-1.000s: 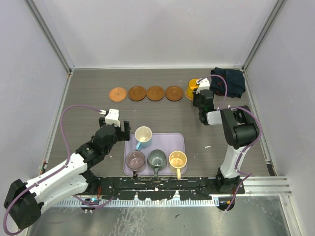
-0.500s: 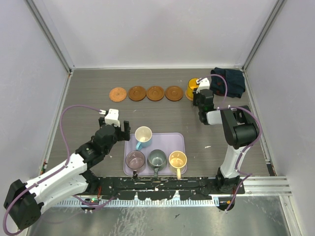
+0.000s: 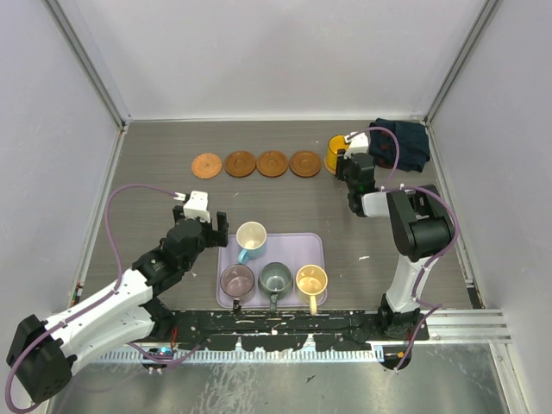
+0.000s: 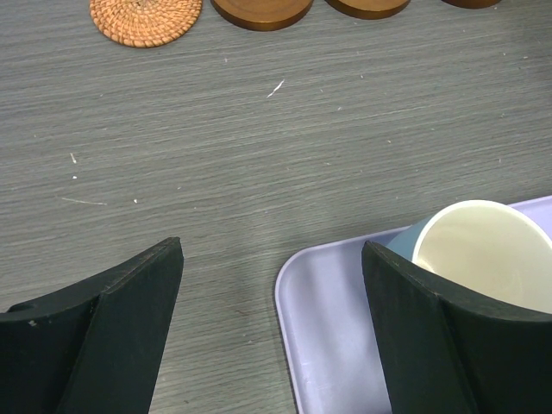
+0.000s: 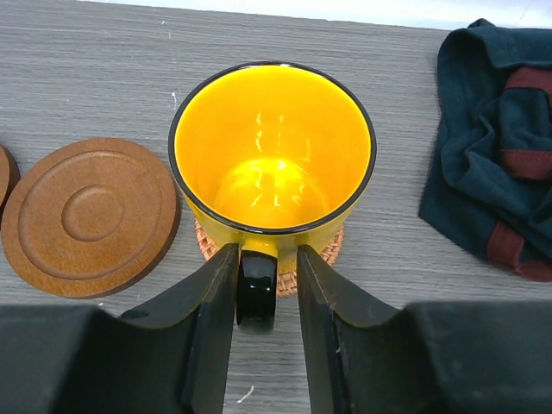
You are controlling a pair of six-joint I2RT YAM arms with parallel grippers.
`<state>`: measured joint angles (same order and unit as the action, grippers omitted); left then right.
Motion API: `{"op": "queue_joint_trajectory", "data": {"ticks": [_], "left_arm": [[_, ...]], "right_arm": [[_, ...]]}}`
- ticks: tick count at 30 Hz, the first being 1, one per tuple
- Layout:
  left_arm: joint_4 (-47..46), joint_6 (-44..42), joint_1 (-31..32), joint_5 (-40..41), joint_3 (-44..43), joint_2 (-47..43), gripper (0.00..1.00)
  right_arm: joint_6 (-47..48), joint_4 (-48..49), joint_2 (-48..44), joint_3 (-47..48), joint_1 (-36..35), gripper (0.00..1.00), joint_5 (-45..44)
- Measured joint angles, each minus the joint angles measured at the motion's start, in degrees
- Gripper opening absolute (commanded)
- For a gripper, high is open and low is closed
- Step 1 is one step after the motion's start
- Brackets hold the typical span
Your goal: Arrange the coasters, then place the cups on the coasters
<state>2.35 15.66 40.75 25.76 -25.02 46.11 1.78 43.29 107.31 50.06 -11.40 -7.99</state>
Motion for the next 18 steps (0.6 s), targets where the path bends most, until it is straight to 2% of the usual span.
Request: {"op": "queue_joint_trajectory", "data": {"ticks": [12, 18], "left_arm": [[0.02, 0.13, 0.0, 0.02, 0.09, -0.37, 0.86], [0.04, 0.17, 0.0, 0.02, 0.09, -0.85, 0.86]], "right_arm": [[-0.15, 0.76, -0.02, -0.22, -0.13, 0.47, -0.07], [-0.24, 1.86, -2.64, -3.34, -1.05, 0.49, -1.81]]}}
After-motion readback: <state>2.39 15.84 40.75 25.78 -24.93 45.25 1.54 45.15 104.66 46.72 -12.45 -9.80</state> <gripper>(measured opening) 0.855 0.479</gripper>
